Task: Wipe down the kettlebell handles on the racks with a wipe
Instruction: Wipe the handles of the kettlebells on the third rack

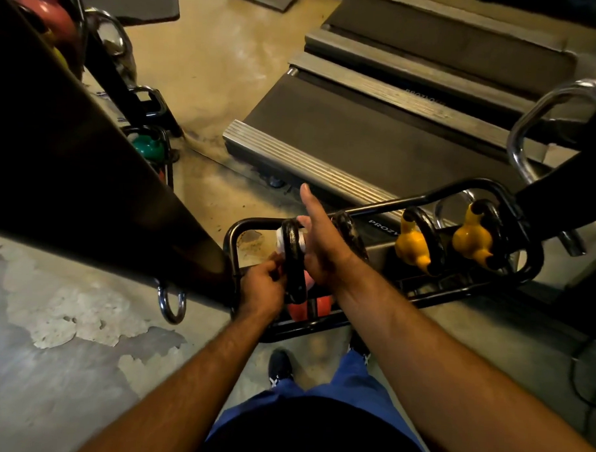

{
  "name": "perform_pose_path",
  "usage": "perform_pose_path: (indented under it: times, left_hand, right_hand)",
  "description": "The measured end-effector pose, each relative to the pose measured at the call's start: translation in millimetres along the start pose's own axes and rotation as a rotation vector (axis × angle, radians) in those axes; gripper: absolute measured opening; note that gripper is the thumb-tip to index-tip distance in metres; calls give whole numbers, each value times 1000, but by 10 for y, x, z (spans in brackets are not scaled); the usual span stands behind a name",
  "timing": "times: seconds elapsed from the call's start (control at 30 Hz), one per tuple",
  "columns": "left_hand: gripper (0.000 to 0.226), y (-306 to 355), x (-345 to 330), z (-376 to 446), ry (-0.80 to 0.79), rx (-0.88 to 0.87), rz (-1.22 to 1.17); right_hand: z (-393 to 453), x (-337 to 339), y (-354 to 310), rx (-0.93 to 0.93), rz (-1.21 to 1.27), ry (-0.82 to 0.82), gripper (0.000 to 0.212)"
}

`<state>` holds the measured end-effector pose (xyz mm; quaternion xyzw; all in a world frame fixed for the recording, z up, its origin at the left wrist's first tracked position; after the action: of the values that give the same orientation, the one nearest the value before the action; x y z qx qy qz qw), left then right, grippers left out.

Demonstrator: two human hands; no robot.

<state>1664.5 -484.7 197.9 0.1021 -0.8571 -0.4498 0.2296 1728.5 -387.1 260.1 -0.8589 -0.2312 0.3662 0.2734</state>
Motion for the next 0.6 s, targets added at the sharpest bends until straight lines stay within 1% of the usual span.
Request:
perform_pose_path:
  times: [0.07,0.13,0.17,0.2,0.3,0.37,0.43,0.5,0.53,0.6]
  left_hand:
    - [24,7,-15,-30,-24,10,-53]
    - [20,12,-3,-43,-4,4,4]
    - [20,13,4,-47,7,-6,26]
    - [22,32,6,-55,12,-10,35]
    - [29,40,-2,-61,5,-14,19]
    - [28,63,-13,-76,-1,-34,-7]
    - [31,68,-16,-76,-12,-53,-28]
    - [36,93,-11,-73,-20,-48,-16]
    - [38,95,-7,-62,-17,-44,1]
    - [37,91,3,-25,-3,-33,24]
  right_hand:
    - [-92,13,101,24,-92,-21,70]
    - [-183,62,209,64,-163,68,56]
    - [-226,126,280,88,-201,103,54]
    - [-256,149,335,91,-243,122,56]
    - [-307,195,451,-15,-401,82,82]
    - [-339,246,497,-25,-478,53,93]
    - [-374,328,569,-6,-542,84,93]
    - [-407,369,649,24,-600,121,88]
    - [-452,338,647,49,-557,133,82]
    - [-456,316,633,110,-328,136,68]
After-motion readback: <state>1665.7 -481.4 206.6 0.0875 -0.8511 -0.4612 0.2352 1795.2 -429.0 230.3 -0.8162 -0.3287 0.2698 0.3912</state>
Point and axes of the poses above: each hand's wrist, its own z-axis towards the middle knuckle, its own x-axis out of the back of the hand, y = z × x, the point moved 4 cm from there along z, towards the middle knuckle, and after that the axes turned 13 degrees about -y, right-handed, at the moved point
